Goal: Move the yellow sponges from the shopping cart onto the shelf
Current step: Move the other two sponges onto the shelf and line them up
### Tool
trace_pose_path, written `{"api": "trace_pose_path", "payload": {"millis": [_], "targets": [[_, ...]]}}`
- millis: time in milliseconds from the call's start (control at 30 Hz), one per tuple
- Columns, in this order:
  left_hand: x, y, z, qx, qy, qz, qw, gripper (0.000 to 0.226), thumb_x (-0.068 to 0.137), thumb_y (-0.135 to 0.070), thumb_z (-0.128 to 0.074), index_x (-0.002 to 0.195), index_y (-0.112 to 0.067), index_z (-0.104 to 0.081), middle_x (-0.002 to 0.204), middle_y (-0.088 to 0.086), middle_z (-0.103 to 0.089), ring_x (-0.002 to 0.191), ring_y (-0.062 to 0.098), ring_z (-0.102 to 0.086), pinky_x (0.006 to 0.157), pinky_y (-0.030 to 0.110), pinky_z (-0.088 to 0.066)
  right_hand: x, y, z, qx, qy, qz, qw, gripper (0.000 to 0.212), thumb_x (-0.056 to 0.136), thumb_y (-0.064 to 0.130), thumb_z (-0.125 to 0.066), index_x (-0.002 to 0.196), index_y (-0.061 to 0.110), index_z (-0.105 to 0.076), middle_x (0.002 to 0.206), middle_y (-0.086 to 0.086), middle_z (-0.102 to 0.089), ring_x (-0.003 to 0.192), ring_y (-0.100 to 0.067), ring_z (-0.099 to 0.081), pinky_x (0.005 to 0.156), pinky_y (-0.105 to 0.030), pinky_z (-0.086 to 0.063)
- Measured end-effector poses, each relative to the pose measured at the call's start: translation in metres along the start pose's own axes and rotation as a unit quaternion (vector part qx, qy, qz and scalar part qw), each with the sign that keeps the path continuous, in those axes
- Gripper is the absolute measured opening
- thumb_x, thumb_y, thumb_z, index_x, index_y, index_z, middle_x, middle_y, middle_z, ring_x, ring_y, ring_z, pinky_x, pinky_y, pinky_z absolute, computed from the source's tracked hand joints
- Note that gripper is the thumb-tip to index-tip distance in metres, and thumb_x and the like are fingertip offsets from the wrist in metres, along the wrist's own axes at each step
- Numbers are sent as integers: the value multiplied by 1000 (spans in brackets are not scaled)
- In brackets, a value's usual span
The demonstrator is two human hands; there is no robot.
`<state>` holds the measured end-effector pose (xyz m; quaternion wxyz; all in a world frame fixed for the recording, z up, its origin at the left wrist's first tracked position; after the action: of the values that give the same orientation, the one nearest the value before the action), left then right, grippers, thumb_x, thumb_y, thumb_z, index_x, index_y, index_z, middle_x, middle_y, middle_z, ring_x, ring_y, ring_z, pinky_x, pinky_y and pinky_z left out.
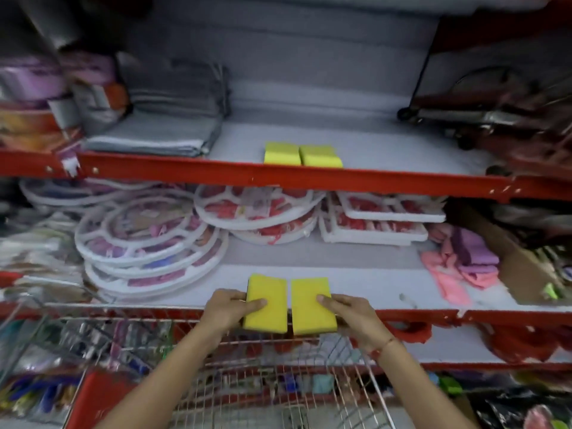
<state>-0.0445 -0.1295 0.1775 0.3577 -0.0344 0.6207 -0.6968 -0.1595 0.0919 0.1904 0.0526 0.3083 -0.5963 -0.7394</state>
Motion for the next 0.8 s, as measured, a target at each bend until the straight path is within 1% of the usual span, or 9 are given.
{"api": "trace_pose_path", "payload": {"millis": [67,133,300,367,433,533,633,733,800], "targets": [[-2,-33,1,-1,18,-24,1000,20,71,-25,-84,70,-13,-68,83,7,-74,77,19,-71,64,26,-57,-1,27,14,18,3,15,1000,36,87,20,-69,116,-1,-66,107,-14,-72,90,-24,-72,70,-27,-59],[-4,-67,-1,-9,33,-58,998,18,73,-21,-82,76,-8,-69,86,11,-74,77,19,-73,59,23,-58,-1,53,31,25,9,39,999,29,87,22,-69,110,4,-69,100,-10,-74,79,-18,-74,59,-22,-60],[-6,-136,-14,-37,38,-116,992,17,76,-15,-80,85,-2,-73,77,6,-76,61,10,-74,51,18,-57,5,111,66,19,10,96,995,24,84,26,-71,98,6,-75,87,-6,-79,71,-14,-75,58,-20,-59],[-4,-163,-22,-49,38,-127,990,18,75,-15,-80,83,-1,-72,81,12,-75,57,9,-73,51,20,-58,8,135,78,24,3,113,993,24,83,26,-72,96,7,-75,82,-3,-79,68,-14,-73,56,-20,-58],[0,-193,-33,-51,26,-143,988,28,74,-18,-81,89,3,-72,87,17,-75,60,14,-72,55,23,-60,13,161,95,29,-5,137,990,24,82,25,-73,97,7,-75,81,-4,-77,66,-13,-70,55,-20,-58],[5,-232,-49,-50,13,-174,983,36,73,-20,-82,100,2,-71,88,10,-74,67,15,-70,60,23,-60,19,194,114,28,-21,165,986,22,84,24,-72,98,7,-73,79,-4,-76,63,-10,-71,53,-20,-57],[15,-272,-68,-46,-7,-206,977,31,70,-23,-84,95,-10,-73,86,3,-76,77,16,-71,69,20,-60,34,225,138,21,-45,196,979,33,84,24,-71,106,0,-70,98,-13,-75,82,-20,-69,75,-32,-60],[33,-305,-91,-24,-27,-207,978,69,69,-26,-85,127,-3,-57,119,16,-68,104,29,-68,91,41,-57,57,249,160,20,-85,200,976,40,83,22,-72,115,-3,-66,113,-19,-70,97,-27,-66,96,-47,-54],[44,-322,-105,2,-44,-210,977,80,70,-28,-84,139,-10,-46,131,17,-60,112,34,-64,92,46,-56,77,260,174,23,-103,197,975,45,85,18,-71,122,-5,-61,122,-20,-66,108,-31,-64,99,-50,-52]]}}
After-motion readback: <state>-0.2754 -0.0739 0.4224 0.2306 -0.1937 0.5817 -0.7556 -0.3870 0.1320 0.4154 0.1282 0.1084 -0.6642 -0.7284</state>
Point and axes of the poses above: each hand's wrist, its own x-axis towards the middle knuckle, its own z-axis out of the back of the hand, y = z × x, the point moved 2 cm from there along x, towards the middle knuckle
